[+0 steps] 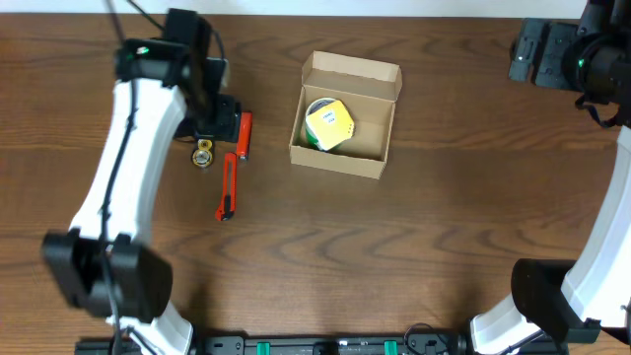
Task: Pack container
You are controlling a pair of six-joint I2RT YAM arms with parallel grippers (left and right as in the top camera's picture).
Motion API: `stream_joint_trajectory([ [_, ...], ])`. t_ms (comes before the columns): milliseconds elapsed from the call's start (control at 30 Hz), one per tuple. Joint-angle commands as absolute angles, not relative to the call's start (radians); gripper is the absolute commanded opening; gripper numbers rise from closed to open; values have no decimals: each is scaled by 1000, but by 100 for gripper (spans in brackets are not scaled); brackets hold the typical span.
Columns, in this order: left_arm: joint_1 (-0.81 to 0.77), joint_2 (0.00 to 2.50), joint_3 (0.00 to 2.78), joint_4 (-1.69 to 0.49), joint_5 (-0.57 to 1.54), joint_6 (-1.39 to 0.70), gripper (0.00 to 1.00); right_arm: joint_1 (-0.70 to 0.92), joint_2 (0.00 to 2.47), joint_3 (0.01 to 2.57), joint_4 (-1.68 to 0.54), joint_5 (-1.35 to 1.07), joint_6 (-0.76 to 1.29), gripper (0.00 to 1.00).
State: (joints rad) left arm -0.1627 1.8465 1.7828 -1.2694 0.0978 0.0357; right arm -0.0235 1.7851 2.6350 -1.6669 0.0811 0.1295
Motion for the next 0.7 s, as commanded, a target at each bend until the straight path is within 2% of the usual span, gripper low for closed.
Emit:
stream_joint_trajectory([
  [0, -176, 1910, 1802, -1248, 67, 88, 72, -32, 1786, 2635, -1670, 78, 141, 99],
  [233, -192, 2024, 1802, -1147, 70, 136, 78, -32, 1786, 2635, -1670, 78, 141, 99],
  [667, -191, 2201, 1802, -1005, 71, 135, 80, -32, 1786, 2635, -1670, 78, 141, 99],
])
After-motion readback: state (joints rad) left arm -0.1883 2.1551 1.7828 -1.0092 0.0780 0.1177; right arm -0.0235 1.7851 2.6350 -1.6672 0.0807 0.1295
